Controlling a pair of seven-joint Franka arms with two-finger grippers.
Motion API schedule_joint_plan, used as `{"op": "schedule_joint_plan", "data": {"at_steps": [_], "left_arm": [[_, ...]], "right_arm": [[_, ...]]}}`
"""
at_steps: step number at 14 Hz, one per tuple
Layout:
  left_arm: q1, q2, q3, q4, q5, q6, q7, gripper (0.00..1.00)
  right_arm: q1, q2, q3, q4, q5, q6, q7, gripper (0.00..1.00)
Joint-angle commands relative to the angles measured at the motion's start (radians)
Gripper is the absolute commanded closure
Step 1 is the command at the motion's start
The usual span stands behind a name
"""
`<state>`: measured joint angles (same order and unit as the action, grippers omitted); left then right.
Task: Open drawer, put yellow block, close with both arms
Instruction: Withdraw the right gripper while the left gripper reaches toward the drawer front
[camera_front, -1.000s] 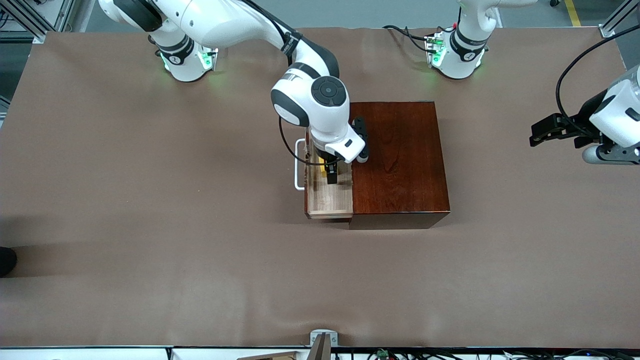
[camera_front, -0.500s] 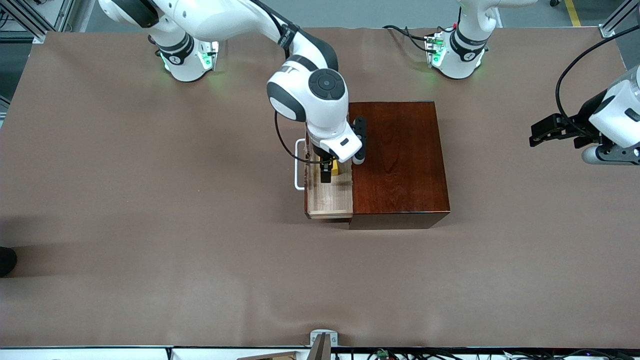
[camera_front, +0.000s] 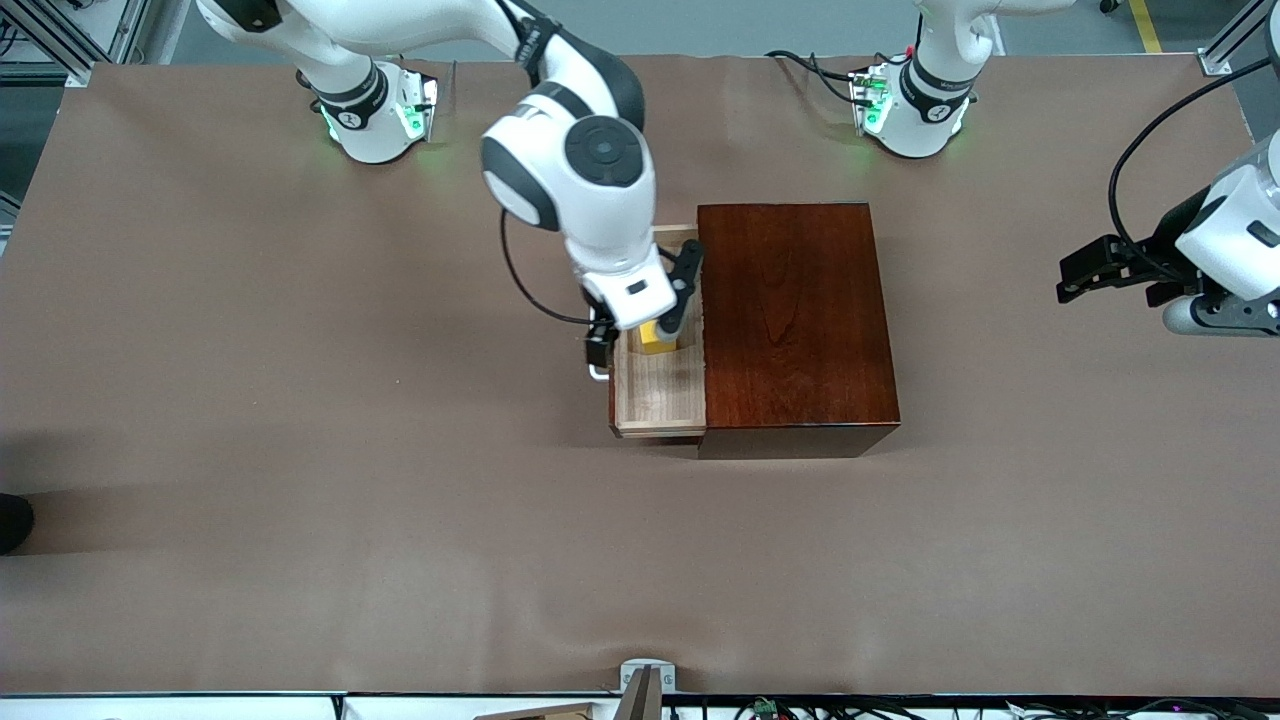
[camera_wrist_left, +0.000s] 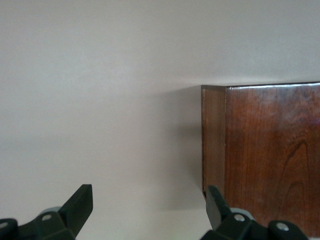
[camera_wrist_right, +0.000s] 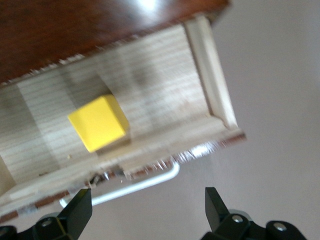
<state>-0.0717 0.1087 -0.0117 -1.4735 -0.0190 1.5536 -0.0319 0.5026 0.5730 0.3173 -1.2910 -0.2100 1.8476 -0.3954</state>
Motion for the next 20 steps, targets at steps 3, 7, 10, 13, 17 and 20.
{"op": "schedule_joint_plan", "data": {"at_steps": [3,7,10,13,17,20], "left_arm": [[-0.003,-0.006,-0.027,-0.014,0.08,0.022,0.015,0.0],[-0.01,-0.004,-0.03,-0.011,0.07,0.02,0.01,0.0],[-0.065,0.008,-0.036,-0.002,0.047,0.022,-0.006,0.0],[-0.15,0.011,-0.042,-0.001,0.027,0.023,-0.086,0.0],[-0.305,0.037,-0.044,0.001,0.025,0.023,-0.094,0.0],[-0.43,0.063,-0.044,0.021,0.024,0.046,-0.094,0.0]], "right_arm": [[-0.139,-0.11,0.012,-0.03,0.087,-0.088,0.007,0.0],[-0.257,-0.169,0.012,-0.042,0.15,-0.102,0.009,0.0],[-0.384,-0.209,0.012,-0.057,0.201,-0.134,0.006,0.0],[-0.462,-0.246,0.012,-0.086,0.201,-0.145,0.009,0.0],[-0.467,-0.315,-0.073,-0.122,0.204,-0.198,0.018,0.0],[-0.415,-0.363,-0.225,-0.122,0.224,-0.255,0.018,0.0]]}}
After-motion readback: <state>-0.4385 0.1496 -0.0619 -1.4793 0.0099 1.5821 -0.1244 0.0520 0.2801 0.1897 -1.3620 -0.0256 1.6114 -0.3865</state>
